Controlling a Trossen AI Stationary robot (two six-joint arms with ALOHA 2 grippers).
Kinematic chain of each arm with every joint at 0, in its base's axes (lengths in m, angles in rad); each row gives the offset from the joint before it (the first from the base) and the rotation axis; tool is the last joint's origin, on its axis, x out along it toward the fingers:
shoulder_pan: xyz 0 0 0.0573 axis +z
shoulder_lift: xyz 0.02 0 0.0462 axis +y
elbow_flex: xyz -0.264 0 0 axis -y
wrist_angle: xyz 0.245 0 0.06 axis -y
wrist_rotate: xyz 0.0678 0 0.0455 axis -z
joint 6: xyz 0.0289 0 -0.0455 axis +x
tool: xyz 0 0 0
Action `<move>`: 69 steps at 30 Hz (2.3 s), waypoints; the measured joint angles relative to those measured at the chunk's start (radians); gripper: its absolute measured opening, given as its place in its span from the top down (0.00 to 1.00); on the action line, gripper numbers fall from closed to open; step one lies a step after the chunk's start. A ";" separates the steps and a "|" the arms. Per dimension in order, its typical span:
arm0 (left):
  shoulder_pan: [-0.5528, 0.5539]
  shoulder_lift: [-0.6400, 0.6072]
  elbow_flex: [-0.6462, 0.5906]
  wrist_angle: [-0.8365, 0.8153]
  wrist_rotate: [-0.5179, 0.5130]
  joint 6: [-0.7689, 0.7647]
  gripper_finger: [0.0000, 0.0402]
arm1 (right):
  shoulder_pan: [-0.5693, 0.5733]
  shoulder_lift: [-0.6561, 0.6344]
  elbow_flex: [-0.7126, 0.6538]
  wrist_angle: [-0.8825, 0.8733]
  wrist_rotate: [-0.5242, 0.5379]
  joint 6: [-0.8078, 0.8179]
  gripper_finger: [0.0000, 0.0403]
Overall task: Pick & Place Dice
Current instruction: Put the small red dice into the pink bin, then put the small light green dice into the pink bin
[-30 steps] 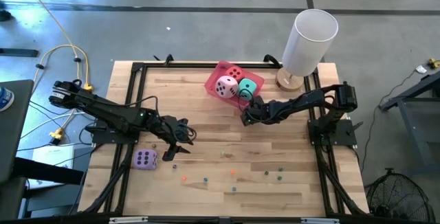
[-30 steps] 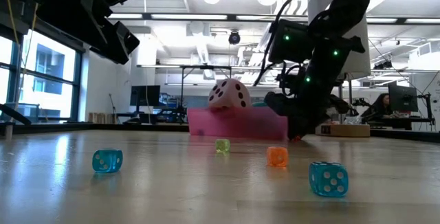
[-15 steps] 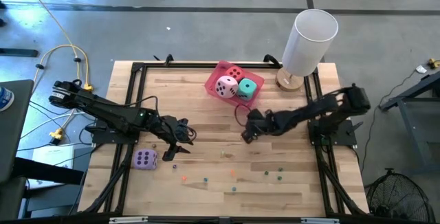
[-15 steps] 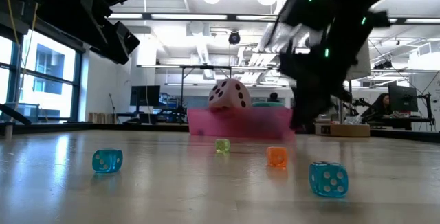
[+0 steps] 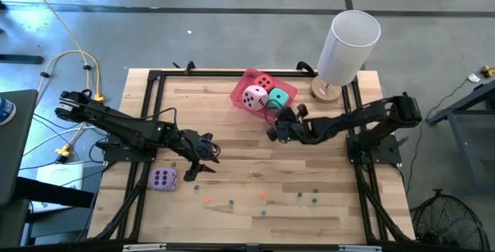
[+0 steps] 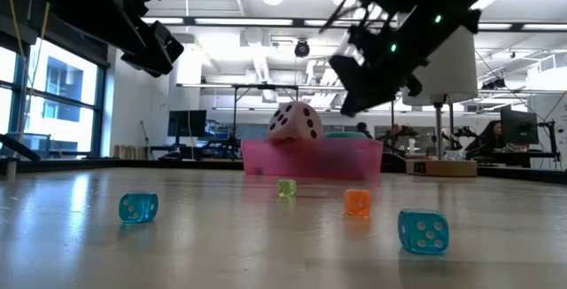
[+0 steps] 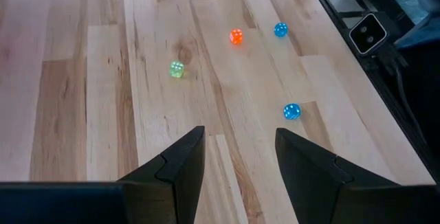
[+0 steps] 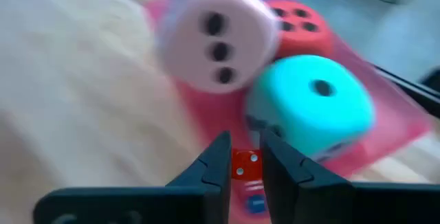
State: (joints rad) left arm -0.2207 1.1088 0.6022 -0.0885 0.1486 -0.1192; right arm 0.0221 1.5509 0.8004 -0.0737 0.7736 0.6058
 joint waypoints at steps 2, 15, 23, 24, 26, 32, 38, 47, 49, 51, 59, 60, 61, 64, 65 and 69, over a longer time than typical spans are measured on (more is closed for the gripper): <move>0.000 0.000 0.000 0.000 0.000 0.000 0.57 | -0.030 0.012 0.000 0.015 0.001 0.001 0.82; 0.000 0.000 0.000 -0.001 0.000 0.000 0.57 | -0.103 0.027 0.001 0.054 -0.139 -0.025 0.53; 0.000 0.000 0.000 0.000 0.000 -0.008 0.57 | -0.032 0.009 0.001 0.278 -0.313 -0.283 0.50; 0.000 0.000 0.000 -0.001 0.000 -0.008 0.57 | -0.016 0.002 0.002 0.296 -0.357 -0.315 0.50; 0.000 0.000 0.000 0.000 0.002 -0.008 0.57 | 0.021 -0.012 0.002 0.306 -0.447 -0.362 0.51; 0.000 0.000 0.000 -0.001 0.006 -0.032 0.57 | 0.129 -0.002 0.003 0.305 -0.686 -0.345 0.52; 0.000 0.000 0.000 0.001 0.006 -0.034 0.57 | 0.226 0.094 0.002 0.370 -0.658 -0.351 0.52; 0.000 0.000 0.000 0.018 0.007 -0.019 0.57 | 0.253 0.246 0.003 0.447 -0.633 -0.575 0.52; 0.000 0.000 0.000 0.018 0.007 -0.008 0.57 | 0.248 0.273 0.003 0.467 -0.635 -0.576 0.52; 0.000 0.000 0.000 0.018 0.007 -0.008 0.57 | 0.241 0.302 0.003 0.497 -0.650 -0.575 0.52; 0.000 0.000 0.000 0.015 0.007 -0.008 0.57 | 0.223 0.379 0.003 0.536 -0.705 -0.574 0.52; 0.000 0.000 0.000 0.016 0.007 -0.008 0.57 | 0.219 0.387 0.003 0.546 -0.703 -0.574 0.52; 0.000 0.000 0.000 0.015 0.007 -0.008 0.57 | 0.215 0.395 0.004 0.554 -0.705 -0.573 0.52; 0.000 0.000 0.000 0.015 0.007 -0.008 0.57 | 0.202 0.421 0.005 0.576 -0.712 -0.572 0.52; 0.000 0.000 0.000 0.015 0.007 -0.008 0.57 | 0.197 0.430 0.005 0.591 -0.725 -0.571 0.52; 0.000 0.000 0.000 0.015 0.007 -0.008 0.57 | 0.184 0.450 0.005 0.644 -0.775 -0.577 0.52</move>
State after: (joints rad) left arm -0.2211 1.1088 0.6022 -0.0731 0.1558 -0.1268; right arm 0.2062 2.0010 0.8055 0.5698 -0.0013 0.0284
